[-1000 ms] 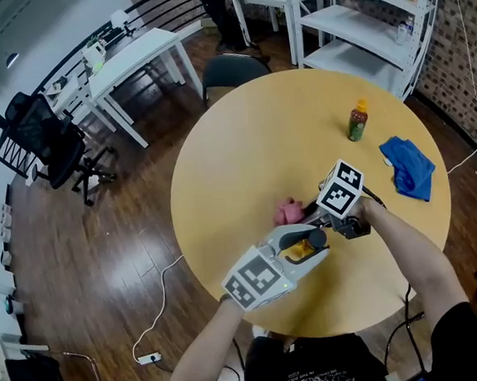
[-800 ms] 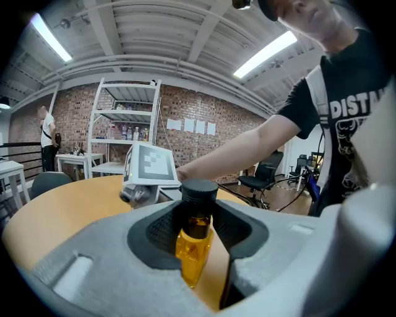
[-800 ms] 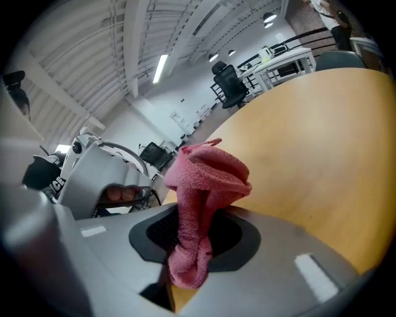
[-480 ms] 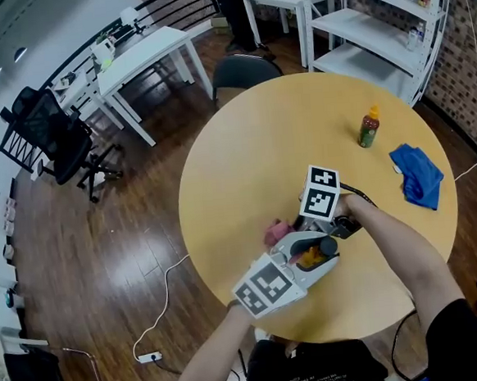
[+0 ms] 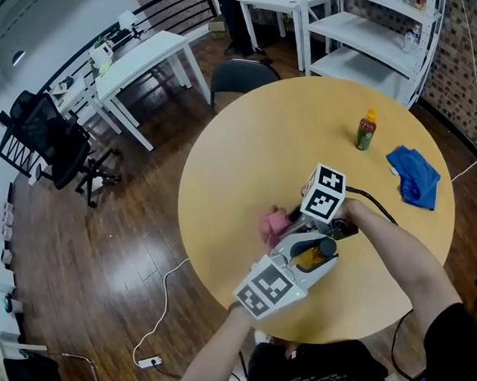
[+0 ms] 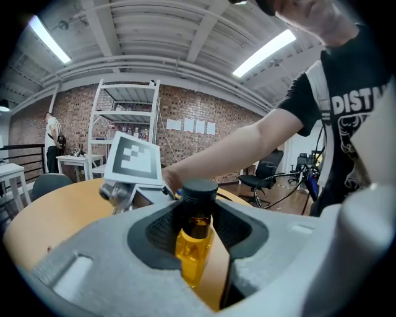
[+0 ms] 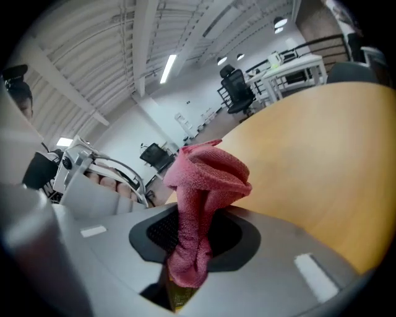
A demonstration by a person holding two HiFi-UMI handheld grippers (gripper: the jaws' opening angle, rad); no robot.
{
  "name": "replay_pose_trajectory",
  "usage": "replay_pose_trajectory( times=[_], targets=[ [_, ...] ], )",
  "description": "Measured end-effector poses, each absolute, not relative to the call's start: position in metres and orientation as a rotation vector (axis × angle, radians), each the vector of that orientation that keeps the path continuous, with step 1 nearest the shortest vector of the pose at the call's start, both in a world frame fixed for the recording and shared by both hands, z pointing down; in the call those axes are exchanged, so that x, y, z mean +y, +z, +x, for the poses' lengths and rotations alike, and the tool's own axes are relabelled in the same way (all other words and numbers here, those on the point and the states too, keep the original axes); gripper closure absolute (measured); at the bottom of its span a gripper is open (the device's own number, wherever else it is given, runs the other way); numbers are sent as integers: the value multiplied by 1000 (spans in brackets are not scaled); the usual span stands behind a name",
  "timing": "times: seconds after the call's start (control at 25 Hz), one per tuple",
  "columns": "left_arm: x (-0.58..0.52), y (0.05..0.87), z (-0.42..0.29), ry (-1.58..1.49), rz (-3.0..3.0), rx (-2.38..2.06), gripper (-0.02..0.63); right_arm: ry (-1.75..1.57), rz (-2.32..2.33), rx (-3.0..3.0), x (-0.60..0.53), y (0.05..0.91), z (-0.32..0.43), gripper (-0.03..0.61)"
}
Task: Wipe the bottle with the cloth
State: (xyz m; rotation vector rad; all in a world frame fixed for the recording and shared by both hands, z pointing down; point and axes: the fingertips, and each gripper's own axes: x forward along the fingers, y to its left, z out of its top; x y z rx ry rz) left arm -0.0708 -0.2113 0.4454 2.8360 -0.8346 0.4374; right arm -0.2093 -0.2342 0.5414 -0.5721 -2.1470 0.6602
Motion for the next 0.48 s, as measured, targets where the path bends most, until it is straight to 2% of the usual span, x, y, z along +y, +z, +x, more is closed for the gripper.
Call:
replay_pose_trajectory(
  times=[0.32,0.48],
  targets=[
    [-207,448,-76,373,2857,-859,454,601,-150,-2510,-280,477,-181,479],
    [-209,453,-75,455,2877,-878,454,552,31,-2605,-284,457,-157,479]
  ],
)
